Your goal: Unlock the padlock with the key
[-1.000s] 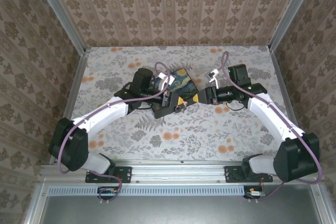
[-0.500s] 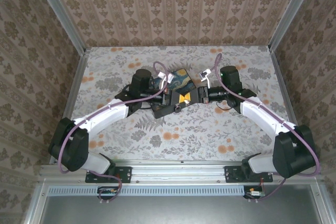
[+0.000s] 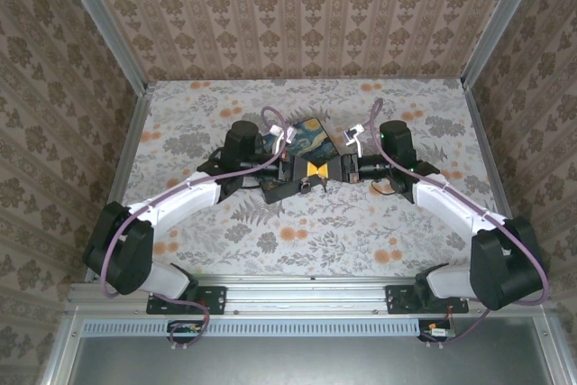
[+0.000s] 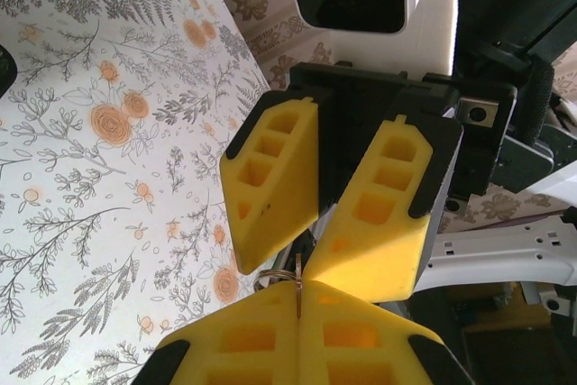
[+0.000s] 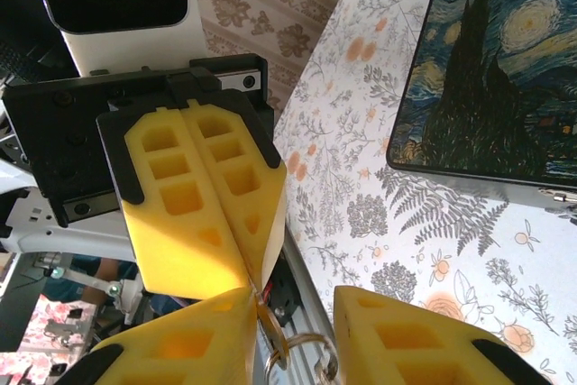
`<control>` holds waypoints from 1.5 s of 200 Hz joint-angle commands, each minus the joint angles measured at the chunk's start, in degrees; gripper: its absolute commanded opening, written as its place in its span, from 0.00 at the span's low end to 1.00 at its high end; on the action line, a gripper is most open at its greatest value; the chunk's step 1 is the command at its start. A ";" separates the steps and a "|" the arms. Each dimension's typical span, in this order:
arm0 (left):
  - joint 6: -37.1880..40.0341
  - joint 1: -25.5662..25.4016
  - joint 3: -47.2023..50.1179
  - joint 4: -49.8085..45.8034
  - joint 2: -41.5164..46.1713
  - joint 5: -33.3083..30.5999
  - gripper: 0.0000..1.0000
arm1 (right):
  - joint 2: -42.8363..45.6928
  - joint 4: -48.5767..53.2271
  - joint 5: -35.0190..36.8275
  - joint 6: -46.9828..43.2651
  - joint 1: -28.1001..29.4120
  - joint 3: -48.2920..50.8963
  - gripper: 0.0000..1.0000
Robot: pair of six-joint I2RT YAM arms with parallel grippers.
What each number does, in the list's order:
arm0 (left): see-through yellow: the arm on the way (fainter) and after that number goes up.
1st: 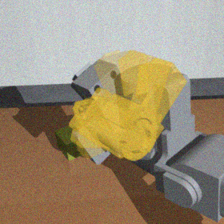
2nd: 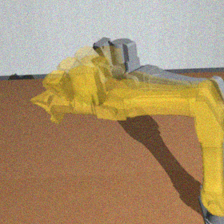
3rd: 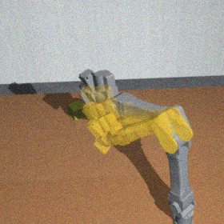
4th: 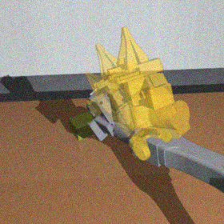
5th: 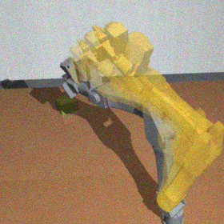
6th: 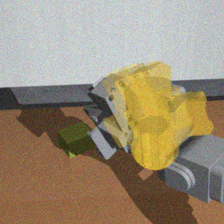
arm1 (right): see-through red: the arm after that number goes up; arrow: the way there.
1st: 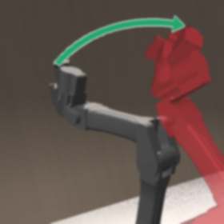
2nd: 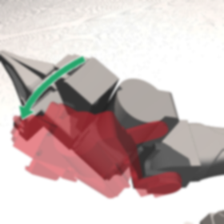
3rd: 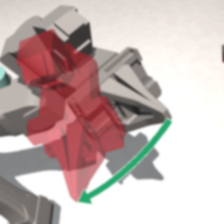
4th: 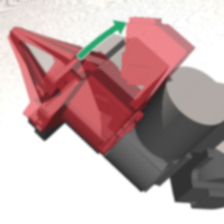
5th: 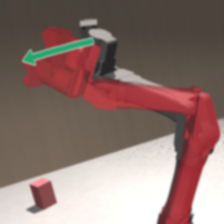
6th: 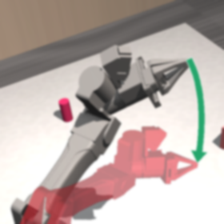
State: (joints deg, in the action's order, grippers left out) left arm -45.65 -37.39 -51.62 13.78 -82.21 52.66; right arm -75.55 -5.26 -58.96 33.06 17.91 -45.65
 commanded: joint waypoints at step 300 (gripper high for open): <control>-3.63 3.52 6.88 5.91 4.49 -8.58 0.60 | 2.34 -6.48 2.56 10.05 -0.66 3.02 0.00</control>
State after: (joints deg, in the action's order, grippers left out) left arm -52.66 -36.10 -46.06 26.81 -81.19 49.32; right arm -72.51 -21.69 -58.41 49.08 17.91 -39.86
